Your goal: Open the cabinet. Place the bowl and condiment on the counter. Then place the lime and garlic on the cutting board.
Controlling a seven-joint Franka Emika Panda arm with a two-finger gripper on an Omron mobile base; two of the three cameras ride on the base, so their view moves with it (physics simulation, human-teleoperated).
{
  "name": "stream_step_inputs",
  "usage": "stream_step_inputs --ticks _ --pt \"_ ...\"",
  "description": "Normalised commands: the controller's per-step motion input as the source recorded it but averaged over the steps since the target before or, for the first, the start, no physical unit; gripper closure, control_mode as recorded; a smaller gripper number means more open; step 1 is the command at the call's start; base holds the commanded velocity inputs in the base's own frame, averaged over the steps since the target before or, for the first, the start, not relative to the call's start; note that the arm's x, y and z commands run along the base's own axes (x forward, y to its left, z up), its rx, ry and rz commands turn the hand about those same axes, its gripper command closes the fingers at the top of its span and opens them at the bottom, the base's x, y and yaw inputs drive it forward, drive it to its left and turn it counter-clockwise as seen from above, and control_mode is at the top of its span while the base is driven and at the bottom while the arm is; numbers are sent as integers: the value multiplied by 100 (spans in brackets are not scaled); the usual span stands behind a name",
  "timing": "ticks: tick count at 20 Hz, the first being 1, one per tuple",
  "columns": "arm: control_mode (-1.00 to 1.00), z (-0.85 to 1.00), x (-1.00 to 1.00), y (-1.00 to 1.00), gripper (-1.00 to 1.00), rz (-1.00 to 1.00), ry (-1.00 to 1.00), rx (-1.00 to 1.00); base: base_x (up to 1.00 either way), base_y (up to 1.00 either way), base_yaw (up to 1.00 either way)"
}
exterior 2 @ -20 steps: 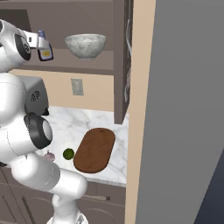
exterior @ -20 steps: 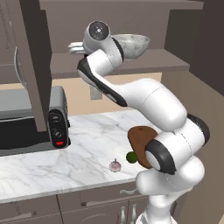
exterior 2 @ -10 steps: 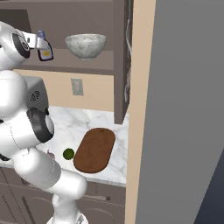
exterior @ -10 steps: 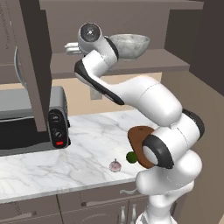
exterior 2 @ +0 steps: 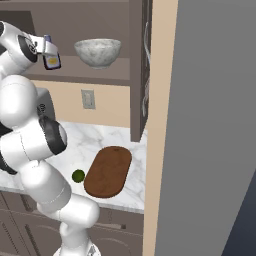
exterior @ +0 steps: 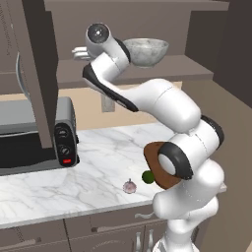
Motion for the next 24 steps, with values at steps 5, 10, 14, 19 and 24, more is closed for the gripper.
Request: stream_step_inputs --ticks 5,10,14,19,24 --pt "-100 -1 14 2 -100 -2 3 -4 0 0 0" --pt "-100 -3 2 2 -100 -3 1 -6 0 0 0" --pt "-100 -4 0 0 -100 -3 0 -5 0 0 0" --pt "-100 -13 0 -2 -100 -3 0 -4 0 0 0" --pt "-100 -11 0 -3 -100 -5 0 0 0 0 0"
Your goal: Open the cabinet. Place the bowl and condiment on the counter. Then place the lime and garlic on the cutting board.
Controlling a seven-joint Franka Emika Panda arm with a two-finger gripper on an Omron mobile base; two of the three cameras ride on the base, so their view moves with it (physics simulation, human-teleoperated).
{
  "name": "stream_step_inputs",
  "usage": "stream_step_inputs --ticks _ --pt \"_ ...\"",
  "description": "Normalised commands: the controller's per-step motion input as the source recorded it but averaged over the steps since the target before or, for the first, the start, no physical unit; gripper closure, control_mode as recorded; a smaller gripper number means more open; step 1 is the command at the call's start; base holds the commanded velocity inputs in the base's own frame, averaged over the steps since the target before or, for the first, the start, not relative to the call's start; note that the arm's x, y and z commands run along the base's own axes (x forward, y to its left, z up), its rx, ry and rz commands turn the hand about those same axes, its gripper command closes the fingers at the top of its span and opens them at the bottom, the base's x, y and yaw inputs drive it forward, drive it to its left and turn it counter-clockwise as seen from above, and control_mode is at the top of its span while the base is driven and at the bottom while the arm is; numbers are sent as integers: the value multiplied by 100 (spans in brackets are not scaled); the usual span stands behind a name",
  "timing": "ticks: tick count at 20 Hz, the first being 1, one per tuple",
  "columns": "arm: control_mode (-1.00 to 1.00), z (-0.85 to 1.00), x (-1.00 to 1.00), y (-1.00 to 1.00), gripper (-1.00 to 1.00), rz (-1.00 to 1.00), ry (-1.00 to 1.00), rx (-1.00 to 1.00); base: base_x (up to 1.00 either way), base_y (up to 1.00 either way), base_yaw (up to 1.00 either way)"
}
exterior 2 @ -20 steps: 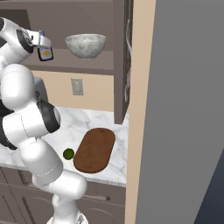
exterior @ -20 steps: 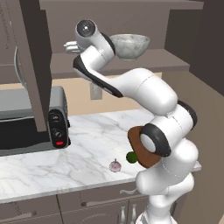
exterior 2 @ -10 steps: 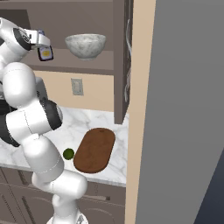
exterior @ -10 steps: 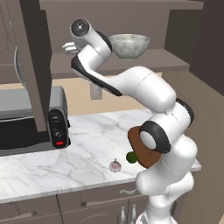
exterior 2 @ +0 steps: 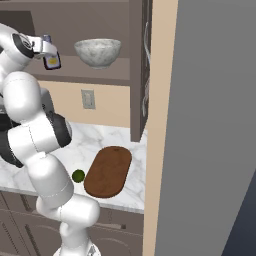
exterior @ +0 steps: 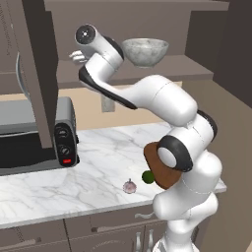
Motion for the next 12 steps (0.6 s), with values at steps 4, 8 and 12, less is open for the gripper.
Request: stream_step_inputs --ticks 4,8,12 --pt "-100 -9 9 0 -100 -9 0 0 0 0 0" --pt "-100 -5 30 -1 -100 -8 0 0 0 0 0" --pt "-100 -6 29 -3 -100 -7 0 0 0 0 0"
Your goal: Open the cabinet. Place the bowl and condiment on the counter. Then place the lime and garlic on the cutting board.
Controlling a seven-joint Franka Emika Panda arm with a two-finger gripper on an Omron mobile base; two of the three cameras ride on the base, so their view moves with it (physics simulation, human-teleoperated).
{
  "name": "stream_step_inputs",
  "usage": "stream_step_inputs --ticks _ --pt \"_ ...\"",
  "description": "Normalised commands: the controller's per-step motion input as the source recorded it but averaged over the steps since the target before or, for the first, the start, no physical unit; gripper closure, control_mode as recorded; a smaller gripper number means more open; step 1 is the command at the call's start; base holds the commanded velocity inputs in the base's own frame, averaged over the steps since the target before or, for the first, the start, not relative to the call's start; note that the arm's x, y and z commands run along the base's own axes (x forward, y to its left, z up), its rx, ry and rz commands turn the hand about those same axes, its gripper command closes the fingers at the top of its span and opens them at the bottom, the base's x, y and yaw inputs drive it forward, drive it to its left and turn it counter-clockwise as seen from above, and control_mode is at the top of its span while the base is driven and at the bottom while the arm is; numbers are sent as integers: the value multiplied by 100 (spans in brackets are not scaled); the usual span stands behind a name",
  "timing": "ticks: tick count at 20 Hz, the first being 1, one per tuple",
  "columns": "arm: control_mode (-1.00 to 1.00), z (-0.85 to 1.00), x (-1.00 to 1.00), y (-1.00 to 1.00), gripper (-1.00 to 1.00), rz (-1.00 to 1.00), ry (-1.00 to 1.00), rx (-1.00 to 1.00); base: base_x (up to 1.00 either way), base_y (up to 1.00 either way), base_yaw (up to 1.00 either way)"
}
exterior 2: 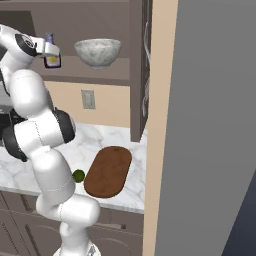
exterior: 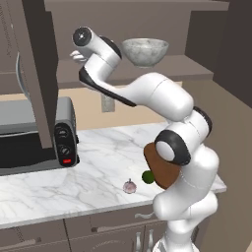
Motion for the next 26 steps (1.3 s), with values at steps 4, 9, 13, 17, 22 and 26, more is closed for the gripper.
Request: stream_step_inputs --ticks 4,9,13,17,22,26 --pt "-100 0 12 0 100 -9 0 0 0 0 0" --pt "-100 -16 -34 -27 100 -11 -5 0 0 0 0" --pt "-100 -13 -95 -59 100 -16 -9 1 0 0 0" --pt "-100 4 -100 -87 100 -16 -16 11 0 0 0" --pt "-100 13 -95 -100 100 -2 -26 28 0 0 0" --pt "-100 3 -100 -76 100 6 -36 21 0 0 0"
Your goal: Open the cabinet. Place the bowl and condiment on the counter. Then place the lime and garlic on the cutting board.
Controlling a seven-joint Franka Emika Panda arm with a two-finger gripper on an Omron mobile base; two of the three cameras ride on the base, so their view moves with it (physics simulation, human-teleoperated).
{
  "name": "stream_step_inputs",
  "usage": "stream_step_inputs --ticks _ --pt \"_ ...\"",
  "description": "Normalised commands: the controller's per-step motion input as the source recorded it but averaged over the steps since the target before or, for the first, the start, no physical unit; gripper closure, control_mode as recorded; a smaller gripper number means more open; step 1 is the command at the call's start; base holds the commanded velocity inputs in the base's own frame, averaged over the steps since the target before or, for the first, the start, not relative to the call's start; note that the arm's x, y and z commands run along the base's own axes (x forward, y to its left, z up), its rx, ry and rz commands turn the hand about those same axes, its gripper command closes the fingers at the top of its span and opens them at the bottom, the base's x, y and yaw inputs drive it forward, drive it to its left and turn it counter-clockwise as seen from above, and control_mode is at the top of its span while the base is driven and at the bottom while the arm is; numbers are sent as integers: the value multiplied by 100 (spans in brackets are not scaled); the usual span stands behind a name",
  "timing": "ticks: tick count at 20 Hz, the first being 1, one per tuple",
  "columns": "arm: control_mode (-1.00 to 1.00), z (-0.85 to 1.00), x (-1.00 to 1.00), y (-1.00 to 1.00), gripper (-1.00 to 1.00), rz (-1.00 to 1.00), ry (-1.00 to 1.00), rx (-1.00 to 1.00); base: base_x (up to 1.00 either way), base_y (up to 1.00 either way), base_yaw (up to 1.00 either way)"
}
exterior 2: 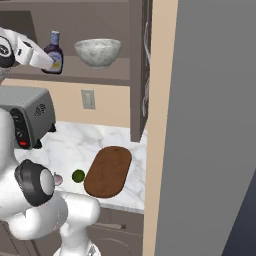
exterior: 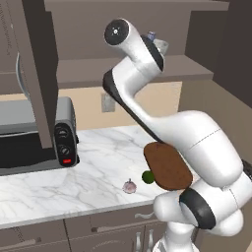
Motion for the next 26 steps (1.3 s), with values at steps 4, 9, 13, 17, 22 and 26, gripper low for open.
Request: stream_step_inputs --ticks 4,9,13,17,22,26 --pt "-100 0 -100 -6 100 5 -33 2 0 0 0" --pt "-100 0 -81 1 100 20 -20 0 0 0 0" --pt "-100 0 -44 5 100 14 -2 0 0 0 0" --pt "-100 0 -34 6 100 11 0 0 0 0 0" --pt "-100 0 -60 12 100 8 0 0 0 0 0" --pt "-100 0 -74 15 100 4 -2 -1 0 0 0"
